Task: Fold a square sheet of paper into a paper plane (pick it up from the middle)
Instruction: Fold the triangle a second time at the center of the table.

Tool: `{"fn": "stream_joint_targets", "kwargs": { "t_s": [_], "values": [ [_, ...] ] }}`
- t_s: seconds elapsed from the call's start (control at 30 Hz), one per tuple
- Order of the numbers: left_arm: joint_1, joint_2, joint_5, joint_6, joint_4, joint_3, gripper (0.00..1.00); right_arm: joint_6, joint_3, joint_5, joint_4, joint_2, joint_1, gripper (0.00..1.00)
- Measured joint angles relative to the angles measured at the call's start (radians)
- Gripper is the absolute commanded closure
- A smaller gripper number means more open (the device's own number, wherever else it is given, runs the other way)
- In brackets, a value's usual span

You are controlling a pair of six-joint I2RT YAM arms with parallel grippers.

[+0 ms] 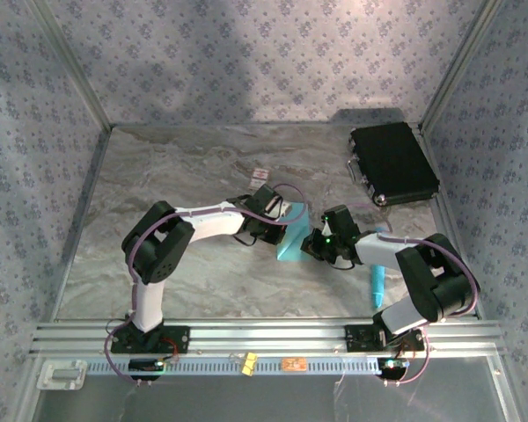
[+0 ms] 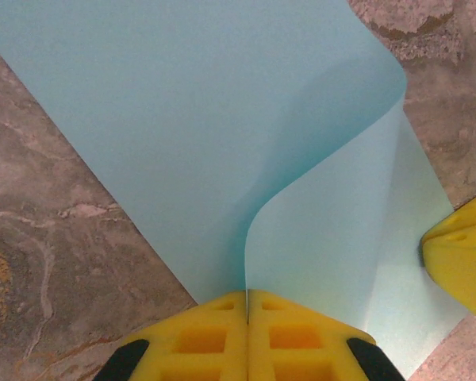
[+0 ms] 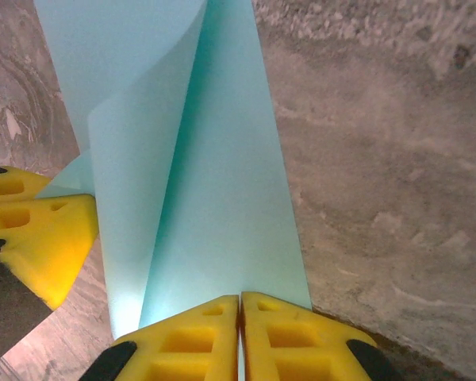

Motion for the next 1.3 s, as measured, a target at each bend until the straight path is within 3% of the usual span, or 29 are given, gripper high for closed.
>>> {"fn": "stream_joint_targets", "kwargs": {
  "t_s": [0.67, 1.07, 1.3],
  "values": [
    [-0.005, 0.003, 0.015, -0.003, -0.014, 0.013, 0.95, -0.036, 0.026, -0.018, -0.056, -0.003, -0.016, 0.85],
    [-0.023, 0.018, 0.023, -0.065, -0.026, 0.016, 0.95, 0.032, 0.025, 0.002, -0.031, -0.026, 0.059, 0.86],
    [-0.030, 0.018, 0.023, -0.091, -0.036, 0.020, 0.95, 0.034, 0.005, 0.015, -0.037, -0.014, 0.038, 0.88]
  ]
}}
